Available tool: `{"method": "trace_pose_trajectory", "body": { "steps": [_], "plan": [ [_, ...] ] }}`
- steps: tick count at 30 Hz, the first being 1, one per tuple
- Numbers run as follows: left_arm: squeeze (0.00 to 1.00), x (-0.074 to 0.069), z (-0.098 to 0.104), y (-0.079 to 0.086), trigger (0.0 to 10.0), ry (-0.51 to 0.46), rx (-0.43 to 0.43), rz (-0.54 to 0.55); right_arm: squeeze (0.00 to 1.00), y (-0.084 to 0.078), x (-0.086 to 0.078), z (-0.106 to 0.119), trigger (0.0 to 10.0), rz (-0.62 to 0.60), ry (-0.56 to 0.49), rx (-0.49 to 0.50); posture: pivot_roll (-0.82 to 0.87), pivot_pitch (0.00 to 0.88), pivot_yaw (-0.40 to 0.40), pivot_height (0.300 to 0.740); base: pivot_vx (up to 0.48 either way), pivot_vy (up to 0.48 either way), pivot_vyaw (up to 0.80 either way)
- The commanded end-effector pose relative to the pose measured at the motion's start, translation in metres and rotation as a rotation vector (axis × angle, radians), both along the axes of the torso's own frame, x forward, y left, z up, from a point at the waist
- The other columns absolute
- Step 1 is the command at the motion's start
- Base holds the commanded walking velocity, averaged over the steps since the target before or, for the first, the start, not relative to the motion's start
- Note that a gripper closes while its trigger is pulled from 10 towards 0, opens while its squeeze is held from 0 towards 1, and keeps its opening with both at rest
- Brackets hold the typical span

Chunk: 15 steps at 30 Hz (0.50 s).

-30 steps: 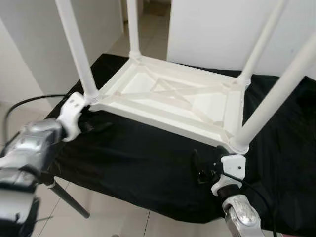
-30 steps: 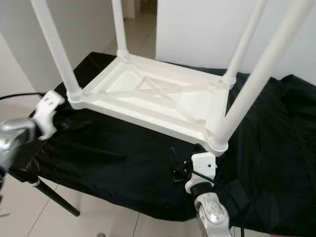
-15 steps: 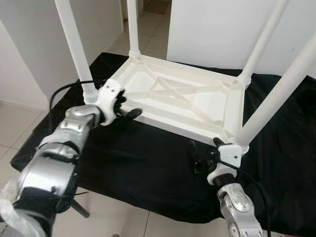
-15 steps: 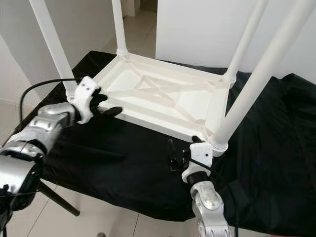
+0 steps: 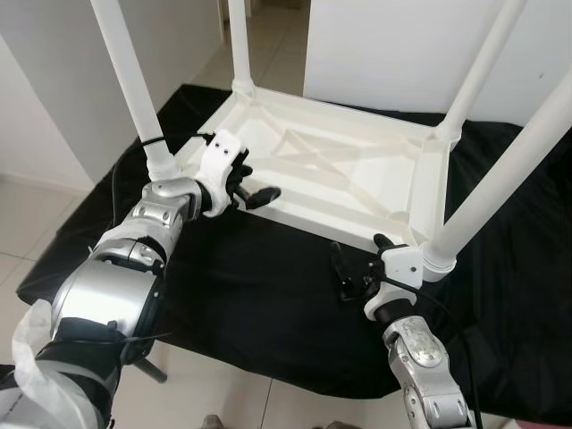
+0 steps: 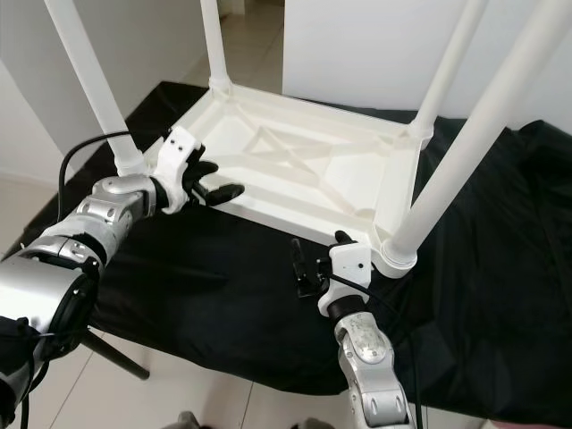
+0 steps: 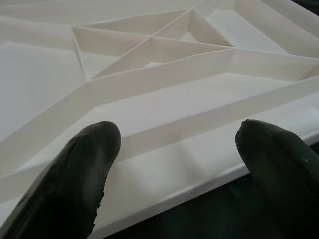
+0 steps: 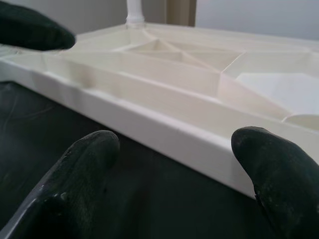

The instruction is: Building children table

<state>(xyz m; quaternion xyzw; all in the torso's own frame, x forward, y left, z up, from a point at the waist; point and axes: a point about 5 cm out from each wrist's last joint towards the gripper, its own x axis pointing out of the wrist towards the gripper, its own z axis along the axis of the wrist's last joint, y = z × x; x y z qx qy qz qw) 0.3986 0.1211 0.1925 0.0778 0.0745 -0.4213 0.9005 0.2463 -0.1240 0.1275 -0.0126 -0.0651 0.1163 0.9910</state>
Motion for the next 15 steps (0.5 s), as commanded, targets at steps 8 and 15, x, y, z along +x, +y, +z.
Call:
{"method": "trace_pose_trajectory", "body": {
  "steps": [8, 15],
  "plan": [
    [0.0, 0.0087, -0.0023, 0.0094, 10.0, 0.073, -0.062, 0.259, 0.0, 0.0068, -0.0008, 0.0008, 10.0, 0.059, 0.018, -0.026, -0.16, 0.187, 0.004, 0.74, 0.0, 0.0, 0.0],
    [0.0, 0.0082, -0.0079, 0.0142, 10.0, 0.15, -0.106, 0.309, 0.0, 0.0104, 0.001, 0.002, 10.0, 0.074, 0.012, -0.046, -0.16, 0.186, 0.008, 0.74, 0.0, 0.0, 0.0]
  ]
}}
